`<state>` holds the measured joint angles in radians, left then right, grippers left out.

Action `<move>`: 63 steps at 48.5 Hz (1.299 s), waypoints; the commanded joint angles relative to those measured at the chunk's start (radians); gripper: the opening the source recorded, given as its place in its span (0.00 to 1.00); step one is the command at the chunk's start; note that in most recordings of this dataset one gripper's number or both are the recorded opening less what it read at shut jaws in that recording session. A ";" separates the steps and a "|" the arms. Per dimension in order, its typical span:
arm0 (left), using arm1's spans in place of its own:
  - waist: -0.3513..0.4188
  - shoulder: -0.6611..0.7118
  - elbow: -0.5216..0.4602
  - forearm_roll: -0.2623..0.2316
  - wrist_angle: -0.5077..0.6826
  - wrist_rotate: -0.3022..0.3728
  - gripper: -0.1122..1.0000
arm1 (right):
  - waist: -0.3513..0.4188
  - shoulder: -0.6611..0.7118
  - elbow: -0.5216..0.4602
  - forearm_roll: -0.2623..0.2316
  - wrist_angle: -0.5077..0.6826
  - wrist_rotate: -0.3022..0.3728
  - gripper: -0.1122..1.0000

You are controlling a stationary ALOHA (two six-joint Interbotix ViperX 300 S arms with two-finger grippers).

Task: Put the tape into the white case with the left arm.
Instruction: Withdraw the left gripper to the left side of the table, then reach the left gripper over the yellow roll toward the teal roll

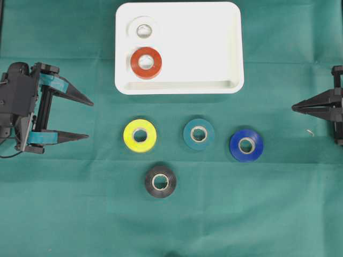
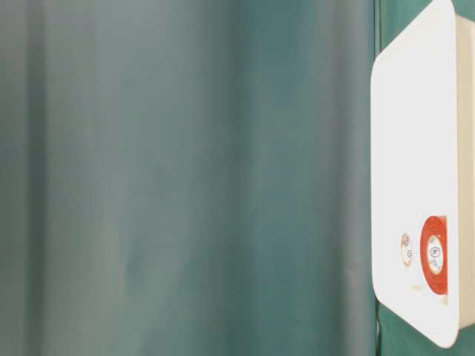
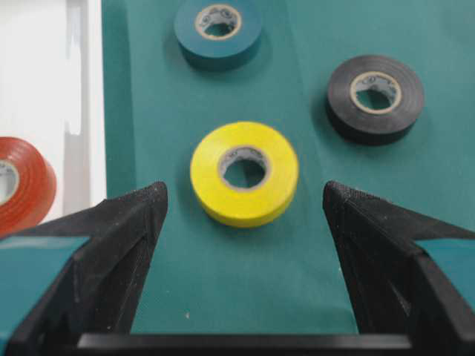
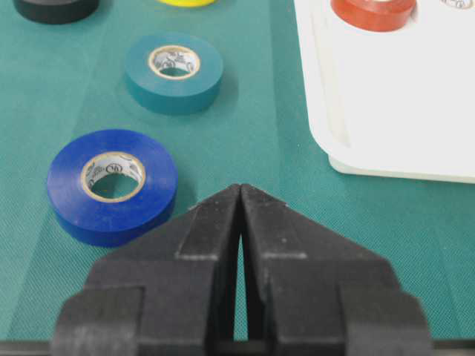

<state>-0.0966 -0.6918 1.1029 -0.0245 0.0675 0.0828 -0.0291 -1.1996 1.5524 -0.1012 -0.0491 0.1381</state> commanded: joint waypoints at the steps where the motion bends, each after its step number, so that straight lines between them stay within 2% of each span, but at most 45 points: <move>1: -0.003 -0.002 -0.011 -0.002 -0.009 -0.002 0.85 | -0.002 0.005 -0.009 -0.002 -0.011 -0.002 0.02; 16: -0.003 0.018 -0.029 -0.002 -0.028 -0.002 0.85 | -0.002 0.005 -0.009 0.000 -0.011 -0.002 0.02; 26: -0.003 0.114 -0.091 -0.002 -0.055 0.002 0.85 | -0.002 0.005 -0.009 0.000 -0.011 -0.002 0.02; 42: -0.006 0.379 -0.282 -0.002 -0.049 0.008 0.85 | -0.002 0.005 -0.009 -0.002 -0.011 -0.002 0.02; 63: -0.034 0.612 -0.522 0.000 0.003 0.009 0.85 | -0.002 0.005 -0.009 -0.002 -0.011 -0.002 0.02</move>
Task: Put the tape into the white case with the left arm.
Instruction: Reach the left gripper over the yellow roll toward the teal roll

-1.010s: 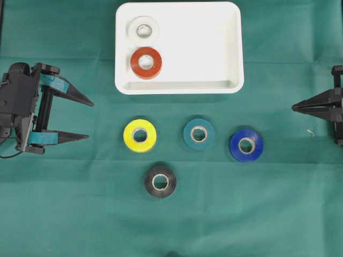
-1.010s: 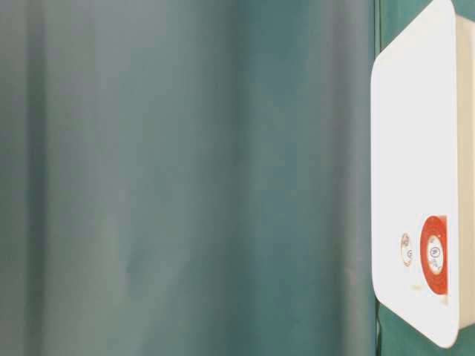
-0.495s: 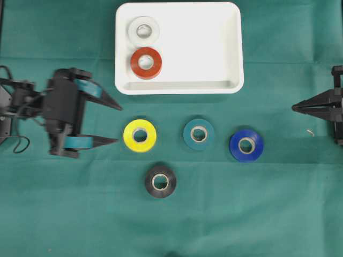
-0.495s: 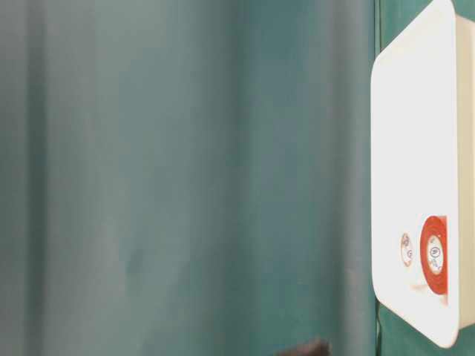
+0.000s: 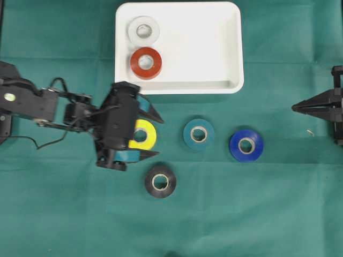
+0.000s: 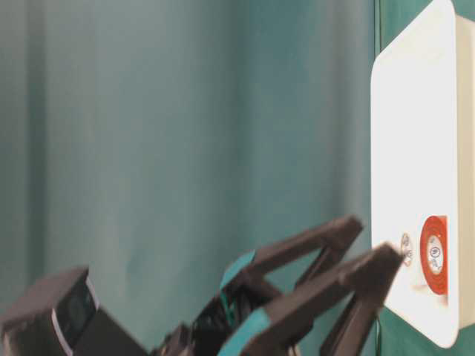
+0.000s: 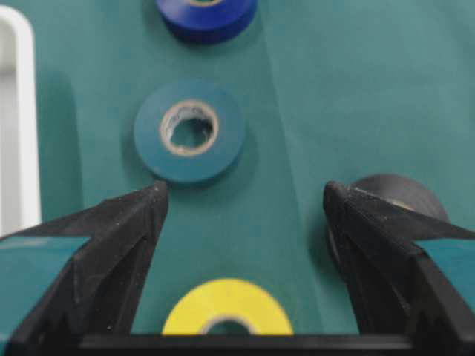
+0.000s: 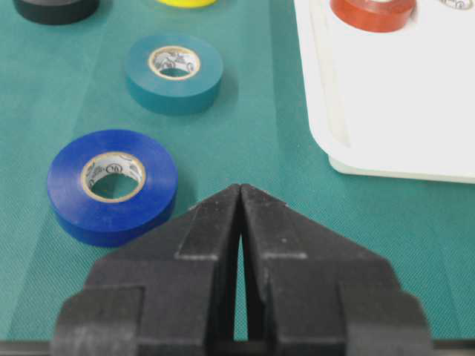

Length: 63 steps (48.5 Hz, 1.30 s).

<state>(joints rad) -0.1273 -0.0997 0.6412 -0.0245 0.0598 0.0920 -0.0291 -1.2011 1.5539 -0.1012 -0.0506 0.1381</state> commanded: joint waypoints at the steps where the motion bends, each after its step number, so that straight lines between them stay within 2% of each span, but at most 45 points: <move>1: -0.003 0.029 -0.071 0.000 0.015 0.000 0.85 | -0.002 0.005 -0.011 0.000 -0.009 0.000 0.02; 19: -0.003 0.195 -0.238 0.000 0.173 0.000 0.85 | -0.002 0.006 -0.011 -0.002 -0.009 -0.002 0.02; 29: -0.003 0.265 -0.307 0.002 0.202 0.002 0.85 | -0.002 0.006 -0.011 -0.002 -0.009 -0.002 0.02; 48: 0.002 0.368 -0.377 0.002 0.219 0.000 0.85 | -0.002 0.006 -0.011 0.000 -0.009 -0.002 0.02; 63: 0.037 0.414 -0.385 0.003 0.219 0.002 0.85 | -0.002 0.006 -0.011 -0.002 -0.009 -0.002 0.02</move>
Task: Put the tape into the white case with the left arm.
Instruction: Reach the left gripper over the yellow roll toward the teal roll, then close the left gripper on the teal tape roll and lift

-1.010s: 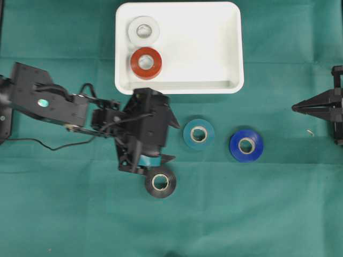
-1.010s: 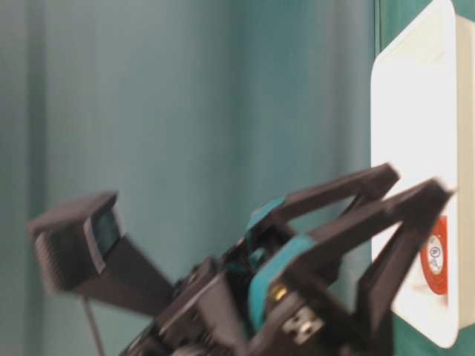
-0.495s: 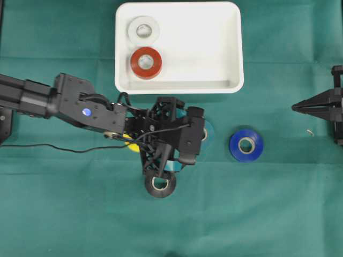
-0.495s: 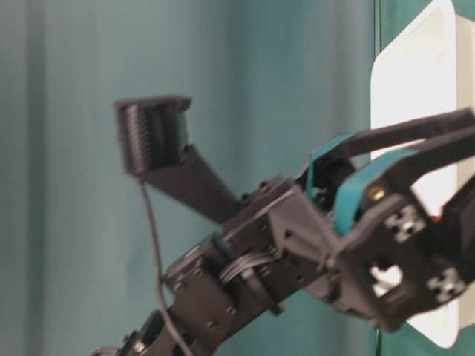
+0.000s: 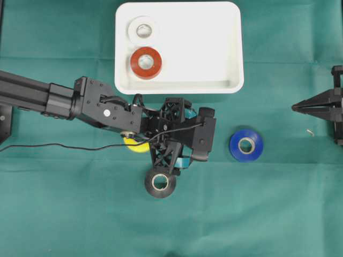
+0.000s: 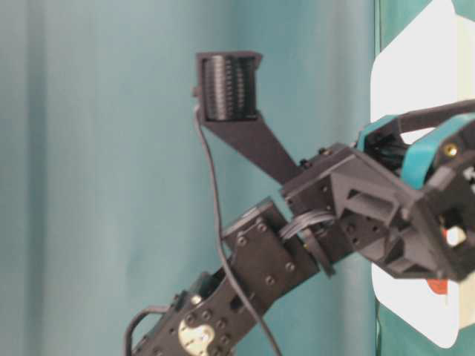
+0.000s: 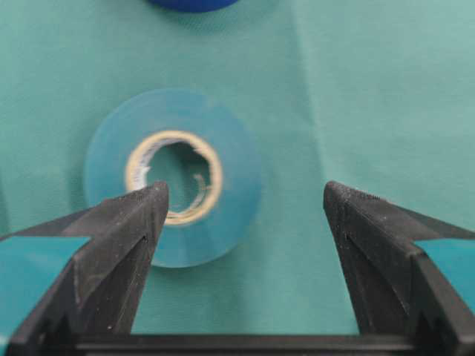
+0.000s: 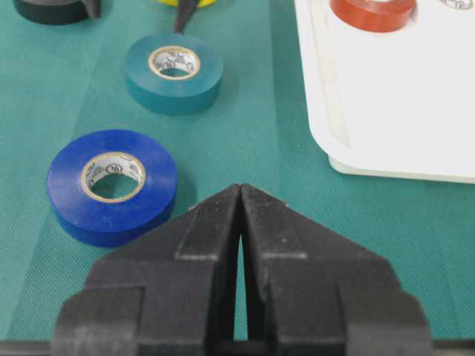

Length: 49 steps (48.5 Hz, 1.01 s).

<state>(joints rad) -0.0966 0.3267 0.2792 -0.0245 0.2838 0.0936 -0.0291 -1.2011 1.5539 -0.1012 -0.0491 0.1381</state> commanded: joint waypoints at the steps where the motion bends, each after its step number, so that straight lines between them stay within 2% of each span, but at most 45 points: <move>1: 0.009 -0.009 -0.023 0.003 -0.005 0.000 0.85 | -0.002 0.006 -0.011 0.000 -0.011 -0.002 0.02; 49: 0.000 0.091 -0.063 0.003 -0.006 0.000 0.85 | -0.002 0.006 -0.011 0.000 -0.011 -0.002 0.02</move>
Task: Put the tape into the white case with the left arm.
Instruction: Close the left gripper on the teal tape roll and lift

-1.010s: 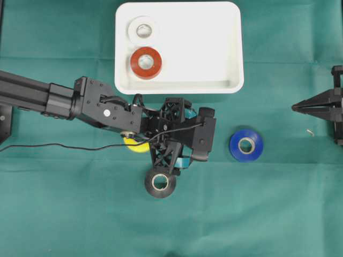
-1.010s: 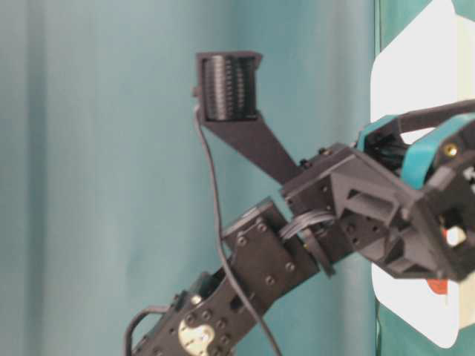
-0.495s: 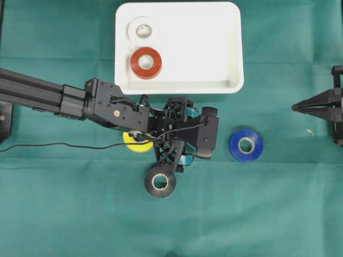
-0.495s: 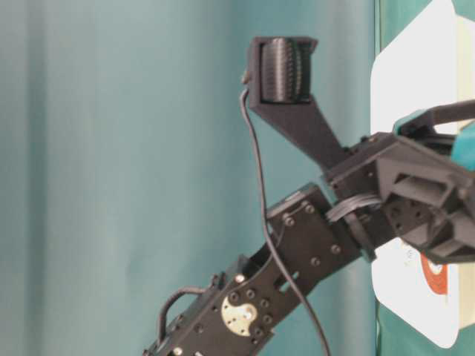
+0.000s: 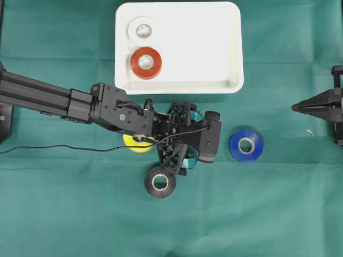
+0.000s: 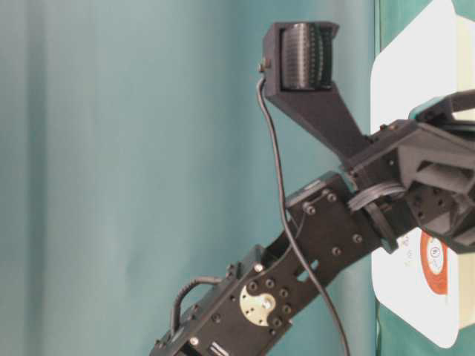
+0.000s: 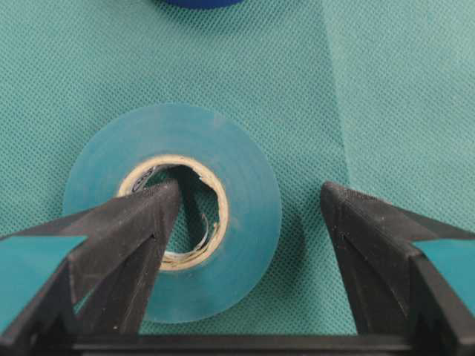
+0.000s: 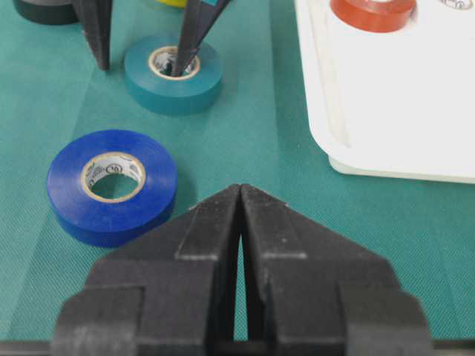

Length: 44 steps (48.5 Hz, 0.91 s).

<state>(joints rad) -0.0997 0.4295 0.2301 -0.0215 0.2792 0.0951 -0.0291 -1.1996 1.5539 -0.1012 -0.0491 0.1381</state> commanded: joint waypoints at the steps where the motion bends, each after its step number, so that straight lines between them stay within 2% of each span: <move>1: 0.003 -0.012 -0.014 0.000 -0.002 -0.002 0.85 | -0.002 0.005 -0.011 0.000 -0.011 -0.002 0.02; 4: 0.003 -0.012 -0.014 0.000 -0.002 -0.002 0.82 | -0.002 0.005 -0.011 0.000 -0.011 -0.002 0.02; 6: 0.003 -0.012 -0.014 0.000 0.000 -0.002 0.77 | -0.002 0.003 -0.011 -0.002 -0.011 -0.002 0.02; 14: 0.002 -0.018 -0.008 0.000 0.003 -0.002 0.36 | -0.002 0.005 -0.011 0.000 -0.011 -0.002 0.02; 15: 0.002 -0.018 -0.008 0.000 0.005 -0.002 0.34 | -0.002 0.005 -0.011 0.000 -0.011 -0.002 0.02; 33: -0.005 -0.046 -0.008 0.000 0.037 -0.003 0.33 | -0.002 0.005 -0.011 0.000 -0.011 -0.002 0.02; 44: -0.025 -0.110 0.002 0.000 0.075 -0.003 0.33 | -0.002 0.005 -0.011 0.000 -0.011 -0.002 0.02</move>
<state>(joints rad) -0.1135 0.3896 0.2408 -0.0230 0.3436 0.0936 -0.0291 -1.1996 1.5539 -0.1012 -0.0491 0.1381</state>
